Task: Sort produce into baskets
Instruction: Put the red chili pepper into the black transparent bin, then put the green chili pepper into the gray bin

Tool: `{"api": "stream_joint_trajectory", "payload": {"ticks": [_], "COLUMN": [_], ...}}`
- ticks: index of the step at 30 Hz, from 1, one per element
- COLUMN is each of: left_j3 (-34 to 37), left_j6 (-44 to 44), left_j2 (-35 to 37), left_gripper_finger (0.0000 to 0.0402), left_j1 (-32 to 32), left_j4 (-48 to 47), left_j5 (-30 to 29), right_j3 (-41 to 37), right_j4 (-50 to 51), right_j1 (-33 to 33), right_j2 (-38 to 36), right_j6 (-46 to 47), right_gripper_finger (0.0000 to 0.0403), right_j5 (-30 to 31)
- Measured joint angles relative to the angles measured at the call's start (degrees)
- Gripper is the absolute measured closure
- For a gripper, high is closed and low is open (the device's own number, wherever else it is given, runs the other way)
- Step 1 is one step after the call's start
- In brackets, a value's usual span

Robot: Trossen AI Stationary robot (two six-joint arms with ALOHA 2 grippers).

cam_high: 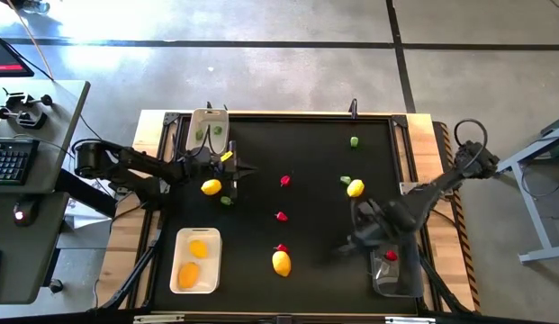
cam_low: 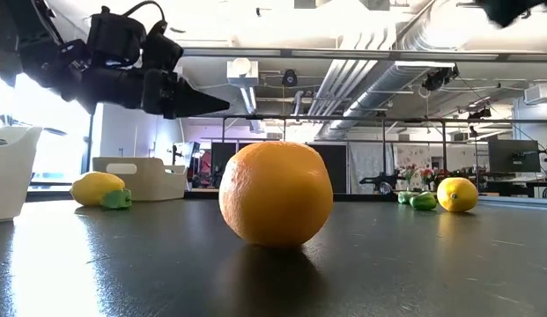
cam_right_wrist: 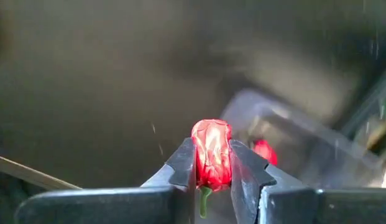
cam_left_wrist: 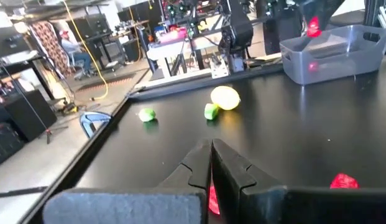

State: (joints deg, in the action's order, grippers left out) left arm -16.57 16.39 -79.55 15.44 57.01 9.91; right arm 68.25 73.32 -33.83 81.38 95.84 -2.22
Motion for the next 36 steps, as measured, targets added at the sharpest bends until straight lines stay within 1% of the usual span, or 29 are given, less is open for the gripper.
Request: {"api": "stream_joint_trajectory", "payload": {"ticks": [5, 8, 10, 12, 14, 18, 21, 25, 30, 33, 36], "left_j3": [-0.59, -0.86, -0.93, -0.93, -0.93, -0.93, -0.93, -0.93, -0.93, -0.93, -0.93], "left_j6": [2.43, 2.95, 3.29, 3.31, 3.26, 2.40, 2.32, 1.73, 1.69, 0.73, 0.32], "left_j2": [0.00, 0.00, 0.00, 0.00, 0.00, 0.00, 0.00, 0.00, 0.00, 0.00, 0.00], "left_gripper_finger": [0.0401, 0.0401, 0.0401, 0.0401, 0.0401, 0.0401, 0.0401, 0.0401, 0.0401, 0.0401, 0.0401], "left_j1": [0.00, 0.00, 0.02, 0.02, 0.02, 0.02, 0.02, 0.02, 0.02, 0.02, 0.02], "left_j4": [-0.08, -0.08, -0.09, -0.09, -0.11, -0.13, -0.15, -0.17, -0.54, -0.70, -0.93], "left_j5": [-0.01, -0.02, -0.02, -0.02, -0.02, -0.02, -0.02, -0.02, -0.02, -0.02, -0.02], "right_j3": [-0.68, -3.50, -5.62, -8.28, -11.09, -16.21, -19.13, -21.82, -21.86, -19.52, -15.30], "right_j4": [2.05, 2.53, 0.65, -1.26, -3.09, -5.45, -5.88, -6.99, -8.03, -6.94, -3.12], "right_j1": [-8.99, -12.82, -14.25, -14.95, -15.10, -14.44, -13.73, -13.41, -13.41, -13.41, -13.41], "right_j2": [0.04, 0.04, 0.07, 0.09, 0.11, 0.11, 0.11, 0.11, 0.13, 0.11, 0.11], "right_j6": [16.95, 22.71, 22.59, 22.20, 20.80, 18.79, 18.76, 18.54, 18.82, 17.91, 16.13], "right_gripper_finger": [0.0351, 0.0351, 0.0351, 0.0350, 0.0347, 0.0341, 0.0329, 0.0302, 0.0249, 0.0217, 0.0197], "right_j5": [-0.15, -2.71, -4.39, -4.39, -4.48, -7.02, -10.00, -10.03, -10.01, -10.08, -10.07]}}
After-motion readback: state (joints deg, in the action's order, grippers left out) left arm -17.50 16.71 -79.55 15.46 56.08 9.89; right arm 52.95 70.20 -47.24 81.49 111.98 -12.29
